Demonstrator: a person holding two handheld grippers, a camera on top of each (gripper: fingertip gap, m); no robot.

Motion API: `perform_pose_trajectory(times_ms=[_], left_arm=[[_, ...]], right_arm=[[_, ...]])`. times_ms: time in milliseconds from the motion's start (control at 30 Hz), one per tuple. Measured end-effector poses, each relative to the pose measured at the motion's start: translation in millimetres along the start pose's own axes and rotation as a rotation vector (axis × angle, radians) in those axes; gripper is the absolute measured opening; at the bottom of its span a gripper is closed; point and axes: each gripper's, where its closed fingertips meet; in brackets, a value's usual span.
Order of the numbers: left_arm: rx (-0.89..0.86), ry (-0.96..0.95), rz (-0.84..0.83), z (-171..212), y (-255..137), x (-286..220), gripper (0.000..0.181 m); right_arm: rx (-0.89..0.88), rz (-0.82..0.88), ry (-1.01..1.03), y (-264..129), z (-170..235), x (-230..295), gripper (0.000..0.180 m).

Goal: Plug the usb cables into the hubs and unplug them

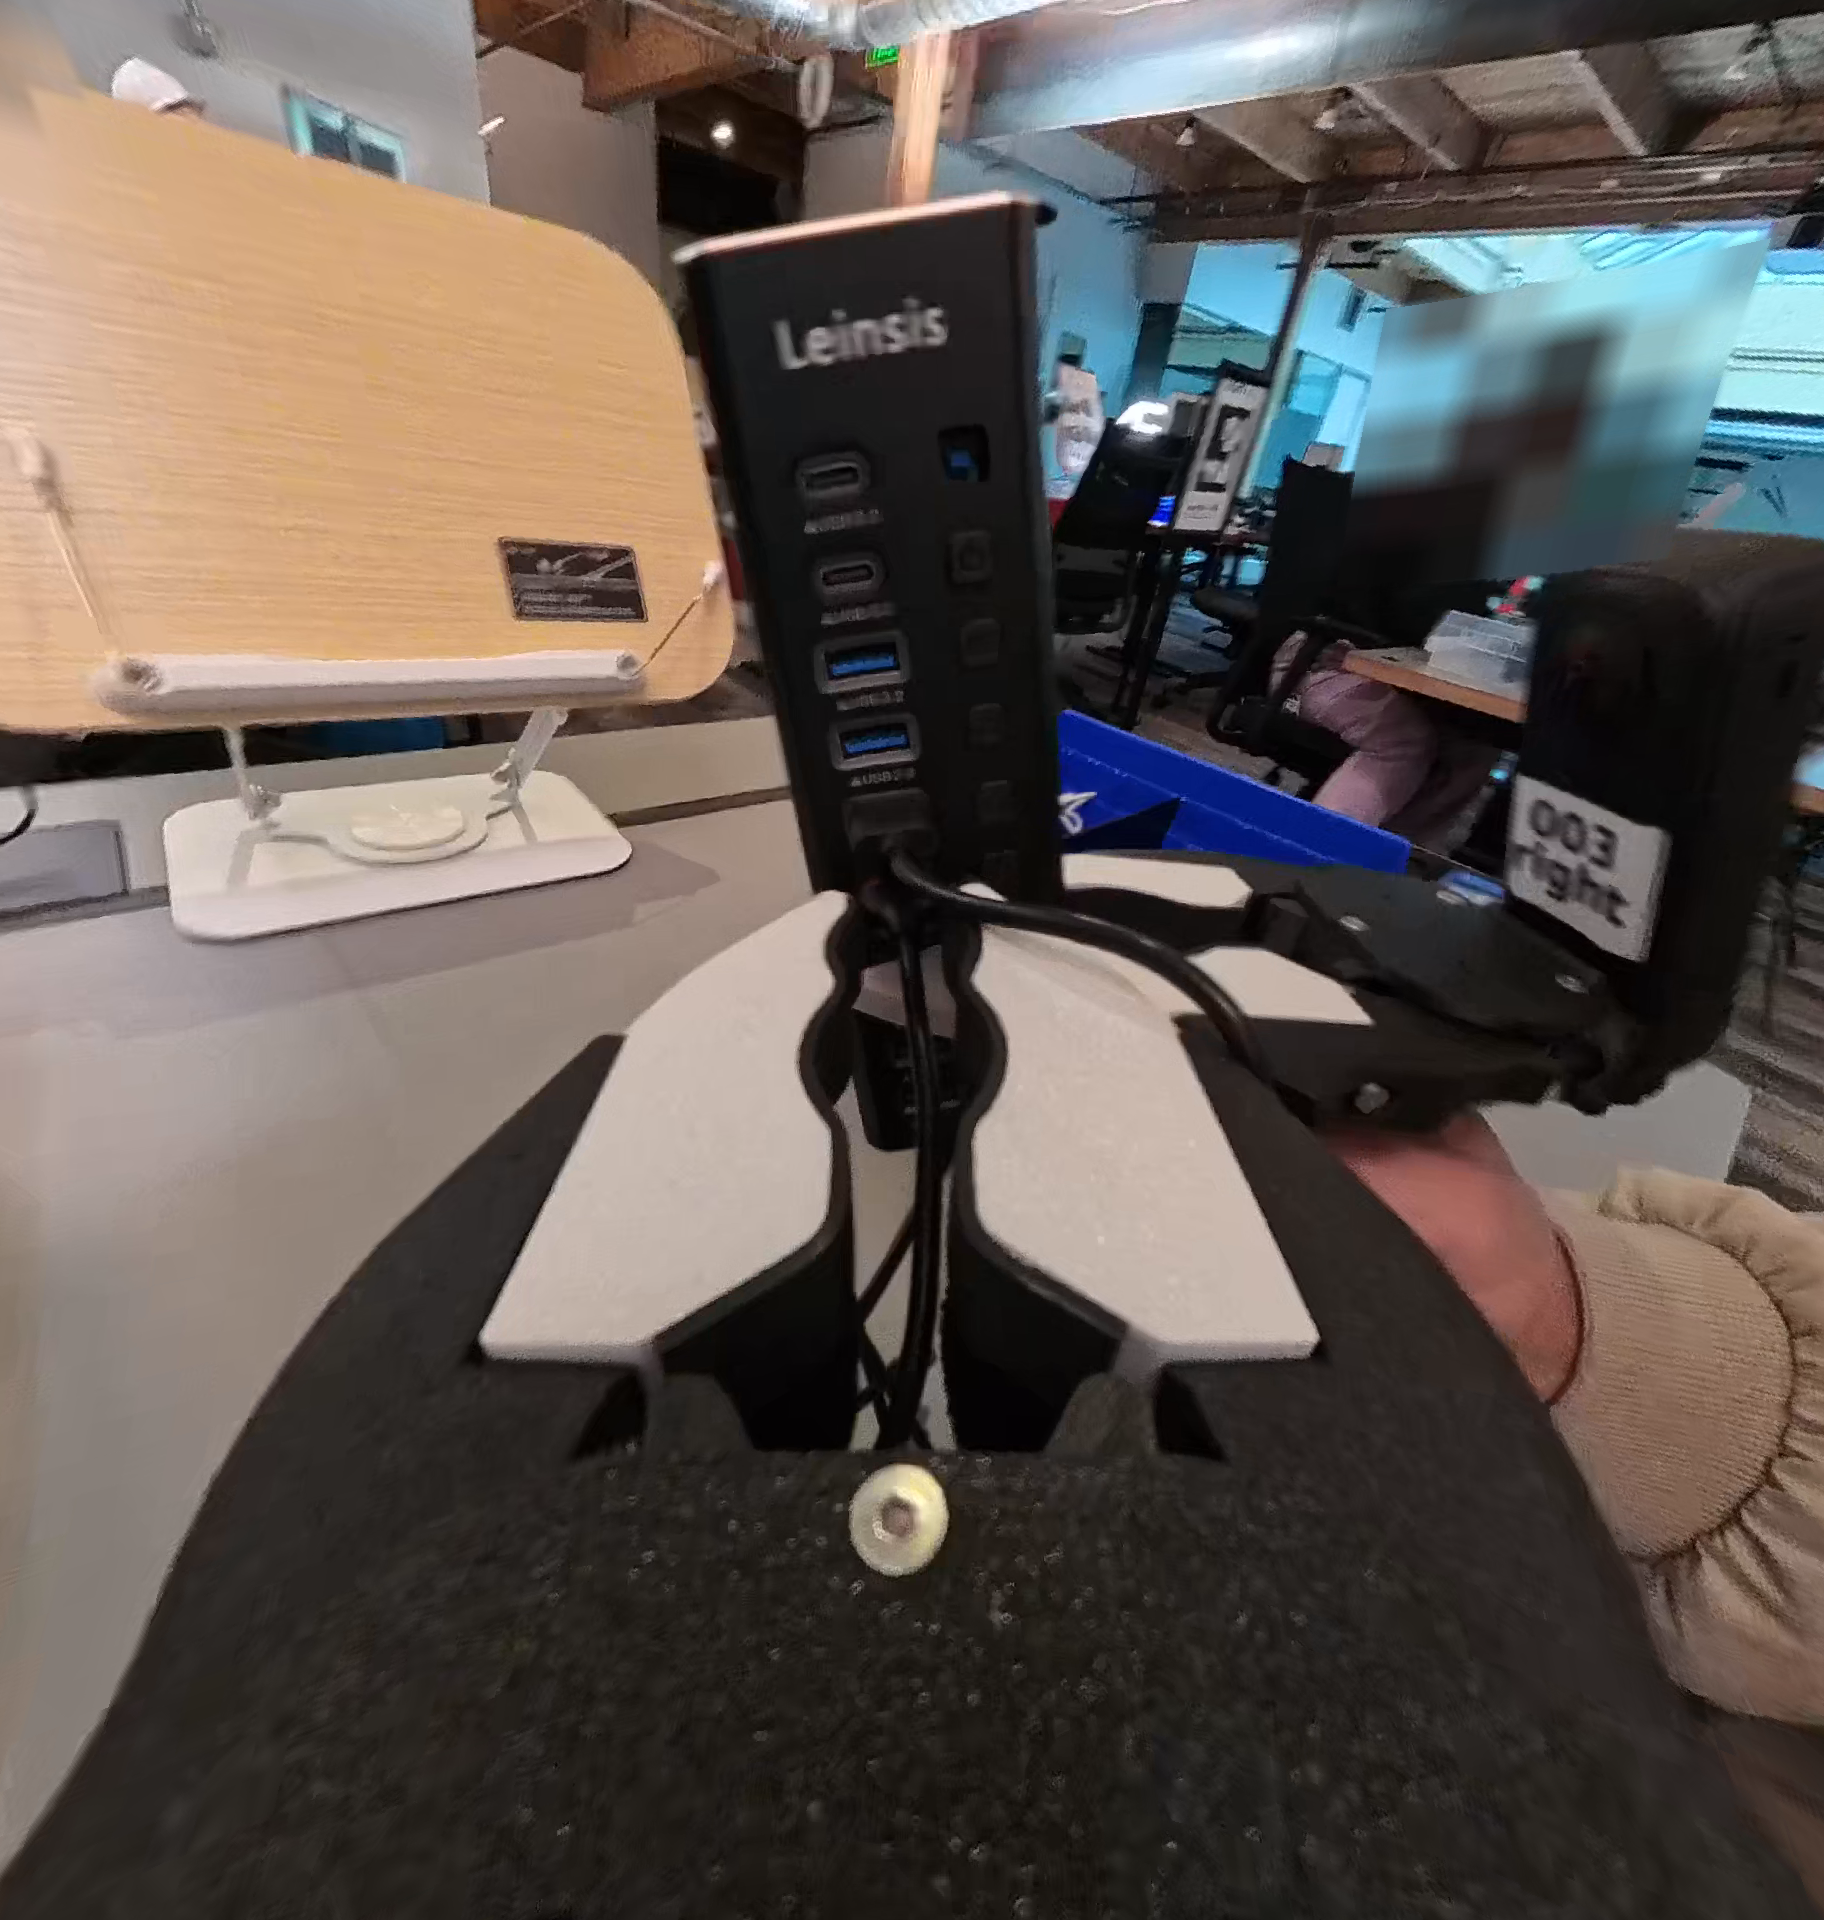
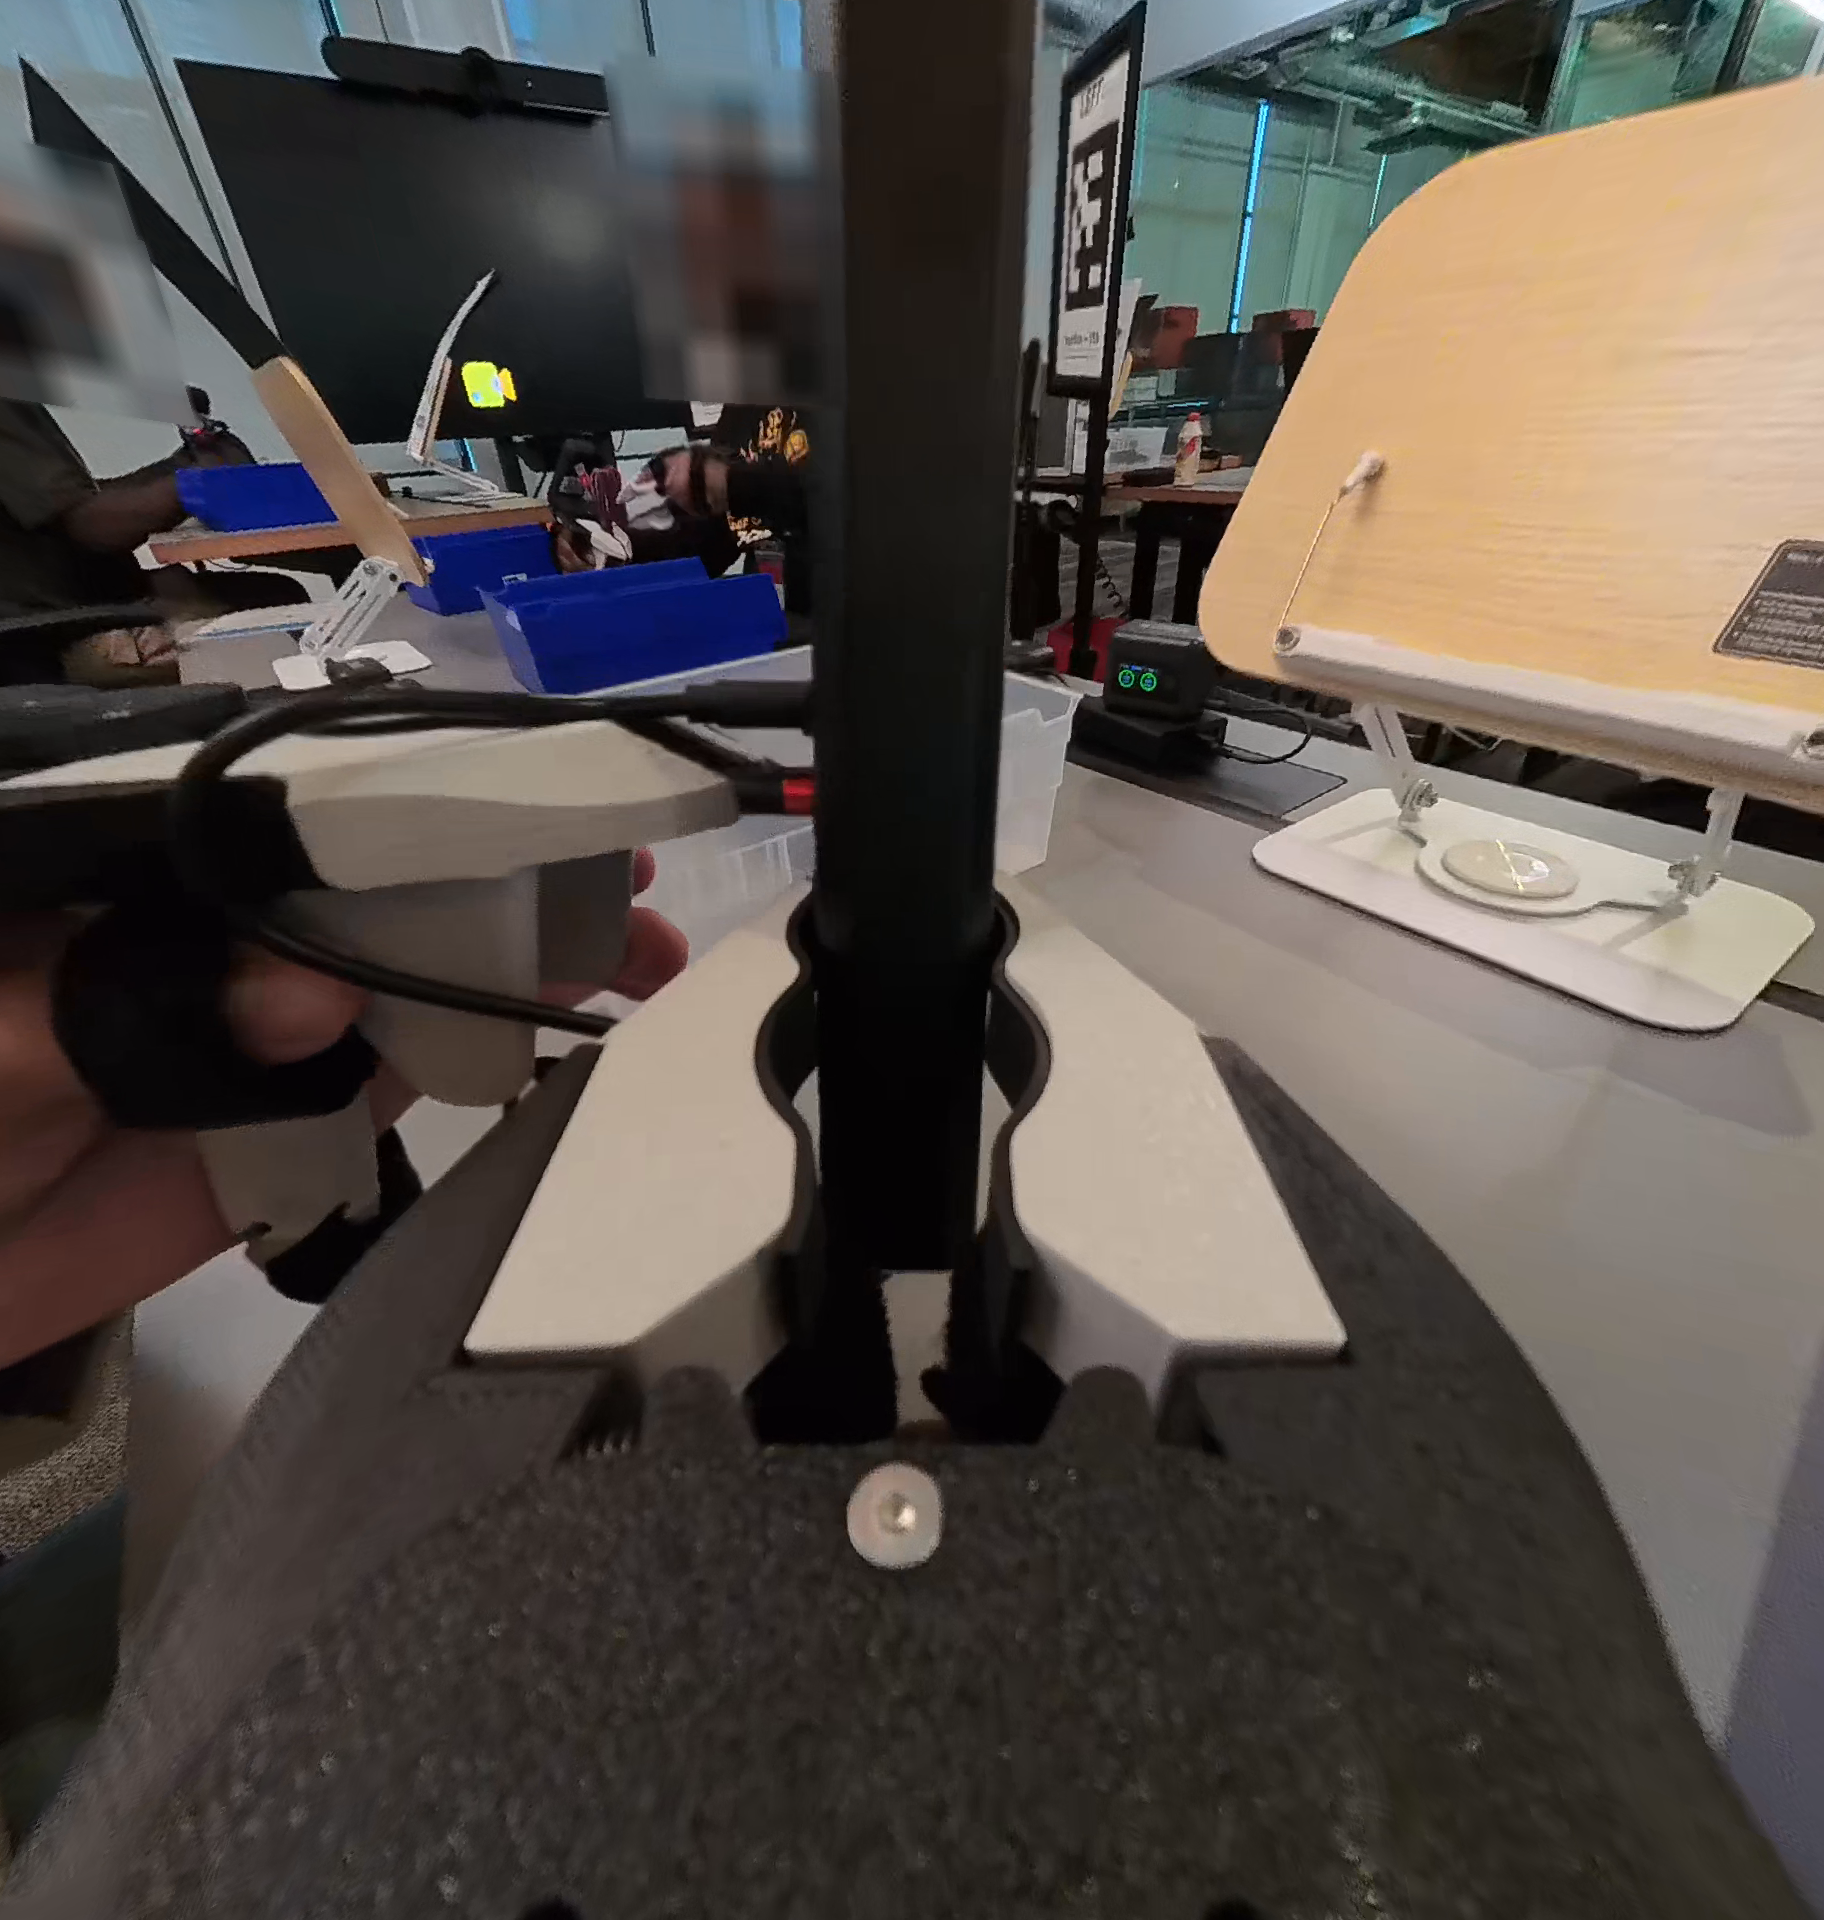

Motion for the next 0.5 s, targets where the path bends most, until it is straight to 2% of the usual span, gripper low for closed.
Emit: perform_pose_trajectory(times_ms=[33, 133, 167, 267, 400, 500], left_arm=[[0.000, 0.023, -0.029, -1.8, -2.3, 4.6, 0.016], [-0.021, 0.106, -0.124, -4.5, -23.0, 23.0, 0.042], [-0.024, 0.121, -0.141, -2.0, -32.8, 27.6, 0.040], [0.030, 0.138, -0.162, 23.2, -60.4, 34.5, 0.015], [0.146, 0.114, -0.142, 68.3, -87.9, 32.5, 0.018], [0.130, 0.040, -0.118, 66.4, -96.6, 31.6, 0.019]], right_arm=[[-0.005, 0.013, -0.010, 0.7, -6.0, -2.5, 0.026], [-0.029, 0.081, -0.061, -1.5, -39.5, -24.0, 0.026], [-0.041, 0.100, -0.079, -3.2, -54.3, -33.3, 0.026], [-0.079, 0.162, -0.140, -9.2, -109.8, -66.4, 0.026], [-0.131, 0.288, -0.256, -26.8, -203.0, -123.4, 0.026], [-0.126, 0.410, -0.404, -47.0, -258.9, -173.3, 0.027]])
Point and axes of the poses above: each gripper's, where its closed fingertips meet, y out along the fingers, z out of its underside, x = y × z across the jaws, and after that the axes turned 9 degrees about y, right-handed
